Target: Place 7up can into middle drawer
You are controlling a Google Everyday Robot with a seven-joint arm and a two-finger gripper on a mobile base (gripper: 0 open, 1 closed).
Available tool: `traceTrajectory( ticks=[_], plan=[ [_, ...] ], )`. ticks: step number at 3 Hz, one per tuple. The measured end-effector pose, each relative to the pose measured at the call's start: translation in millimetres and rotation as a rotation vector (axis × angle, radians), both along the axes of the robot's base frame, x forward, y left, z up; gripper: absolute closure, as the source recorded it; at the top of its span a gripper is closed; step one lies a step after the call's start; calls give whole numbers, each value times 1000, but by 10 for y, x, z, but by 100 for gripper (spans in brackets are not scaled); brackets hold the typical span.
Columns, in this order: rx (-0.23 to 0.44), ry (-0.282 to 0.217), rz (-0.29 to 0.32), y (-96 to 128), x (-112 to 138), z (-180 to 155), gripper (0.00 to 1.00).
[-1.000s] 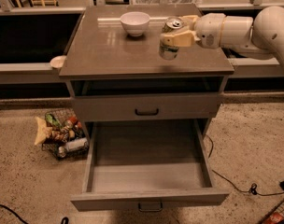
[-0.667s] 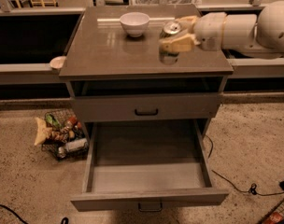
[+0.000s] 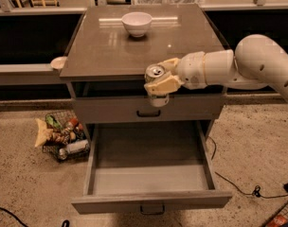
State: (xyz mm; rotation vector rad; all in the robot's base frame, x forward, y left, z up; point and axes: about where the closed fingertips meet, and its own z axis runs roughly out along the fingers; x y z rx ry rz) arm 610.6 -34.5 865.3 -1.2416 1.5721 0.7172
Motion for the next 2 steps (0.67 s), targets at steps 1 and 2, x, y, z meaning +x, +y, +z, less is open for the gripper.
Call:
traceTrajectory(
  ticks=[1, 2],
  plan=[
    [-4, 28, 13, 67, -64, -116, 100],
    [-4, 26, 13, 67, -61, -111, 100]
  ],
)
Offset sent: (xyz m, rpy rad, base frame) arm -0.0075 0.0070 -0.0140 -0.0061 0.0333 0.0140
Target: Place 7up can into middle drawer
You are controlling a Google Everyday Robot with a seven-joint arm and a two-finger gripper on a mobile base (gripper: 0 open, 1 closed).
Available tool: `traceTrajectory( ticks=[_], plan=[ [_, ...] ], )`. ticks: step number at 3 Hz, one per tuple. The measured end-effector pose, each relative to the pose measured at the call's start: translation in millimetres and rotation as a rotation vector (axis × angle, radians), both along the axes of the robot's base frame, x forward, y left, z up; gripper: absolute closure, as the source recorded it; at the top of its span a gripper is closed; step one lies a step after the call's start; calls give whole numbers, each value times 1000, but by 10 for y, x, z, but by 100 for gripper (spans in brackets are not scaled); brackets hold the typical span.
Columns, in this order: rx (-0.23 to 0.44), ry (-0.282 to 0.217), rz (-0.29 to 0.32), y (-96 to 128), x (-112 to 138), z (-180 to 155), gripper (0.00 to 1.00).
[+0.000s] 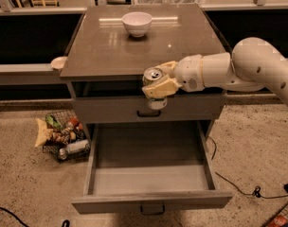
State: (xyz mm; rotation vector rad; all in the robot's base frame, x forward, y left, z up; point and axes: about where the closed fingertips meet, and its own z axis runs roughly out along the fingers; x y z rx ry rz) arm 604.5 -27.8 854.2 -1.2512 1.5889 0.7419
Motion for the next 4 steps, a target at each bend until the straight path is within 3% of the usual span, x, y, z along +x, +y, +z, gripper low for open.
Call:
traceTrajectory(
  ticks=[1, 3, 4],
  plan=[
    [-88, 93, 15, 41, -92, -493, 100],
    [-258, 320, -25, -208, -475, -1864, 100],
    [-303, 435, -47, -352, -672, -2538, 100]
  ],
)
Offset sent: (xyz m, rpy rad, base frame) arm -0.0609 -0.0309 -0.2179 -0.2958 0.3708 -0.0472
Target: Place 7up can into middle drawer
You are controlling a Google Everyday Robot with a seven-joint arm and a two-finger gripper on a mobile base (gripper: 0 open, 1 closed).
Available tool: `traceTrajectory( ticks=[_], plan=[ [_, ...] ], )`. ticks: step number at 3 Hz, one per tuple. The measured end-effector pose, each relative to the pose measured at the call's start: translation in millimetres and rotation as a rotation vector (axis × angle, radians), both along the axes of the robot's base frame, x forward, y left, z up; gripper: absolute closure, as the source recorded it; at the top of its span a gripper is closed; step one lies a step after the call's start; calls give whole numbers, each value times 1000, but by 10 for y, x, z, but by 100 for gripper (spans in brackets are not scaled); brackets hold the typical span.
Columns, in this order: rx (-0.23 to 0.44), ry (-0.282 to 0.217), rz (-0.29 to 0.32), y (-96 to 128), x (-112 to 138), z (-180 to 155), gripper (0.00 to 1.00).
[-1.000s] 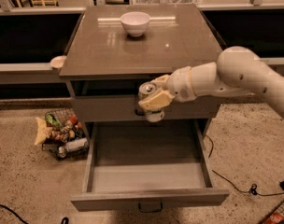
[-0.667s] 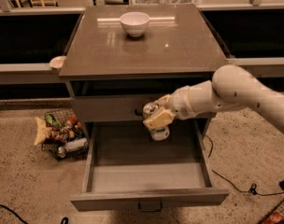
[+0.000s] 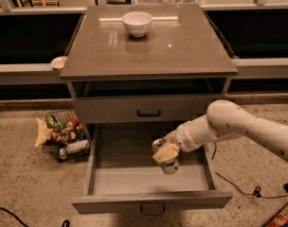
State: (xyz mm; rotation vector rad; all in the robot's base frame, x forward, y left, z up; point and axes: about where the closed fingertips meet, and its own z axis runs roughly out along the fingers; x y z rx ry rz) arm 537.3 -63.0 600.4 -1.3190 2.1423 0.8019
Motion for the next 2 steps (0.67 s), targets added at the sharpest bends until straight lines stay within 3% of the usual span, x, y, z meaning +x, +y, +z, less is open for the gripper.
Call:
traceTrajectory(
  ticks=[2],
  plan=[
    [-25, 38, 3, 2, 11, -233, 100]
  ],
)
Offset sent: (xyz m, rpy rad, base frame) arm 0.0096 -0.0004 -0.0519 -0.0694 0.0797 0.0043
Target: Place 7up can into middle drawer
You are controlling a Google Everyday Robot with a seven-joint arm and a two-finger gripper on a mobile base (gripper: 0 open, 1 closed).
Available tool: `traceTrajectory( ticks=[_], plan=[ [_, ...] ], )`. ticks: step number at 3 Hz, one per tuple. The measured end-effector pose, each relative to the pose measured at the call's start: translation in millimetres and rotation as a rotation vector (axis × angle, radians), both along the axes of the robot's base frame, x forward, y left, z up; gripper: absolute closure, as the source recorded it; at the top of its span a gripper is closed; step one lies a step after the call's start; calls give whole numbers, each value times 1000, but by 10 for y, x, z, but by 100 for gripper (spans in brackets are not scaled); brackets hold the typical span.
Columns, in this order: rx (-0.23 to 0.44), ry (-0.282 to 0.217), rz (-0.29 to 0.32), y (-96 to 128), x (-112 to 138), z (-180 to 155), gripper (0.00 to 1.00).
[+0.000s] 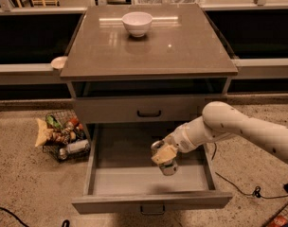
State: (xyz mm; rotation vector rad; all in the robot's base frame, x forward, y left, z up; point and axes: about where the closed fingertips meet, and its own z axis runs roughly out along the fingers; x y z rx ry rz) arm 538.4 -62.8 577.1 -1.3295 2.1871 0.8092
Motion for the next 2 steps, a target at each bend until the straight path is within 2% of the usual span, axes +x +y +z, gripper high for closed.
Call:
traceTrajectory(
  ticks=[1, 2],
  plan=[
    [-69, 45, 1, -5, 134, -493, 100],
    [-192, 101, 1, 7, 300, -1172, 100]
  ],
)
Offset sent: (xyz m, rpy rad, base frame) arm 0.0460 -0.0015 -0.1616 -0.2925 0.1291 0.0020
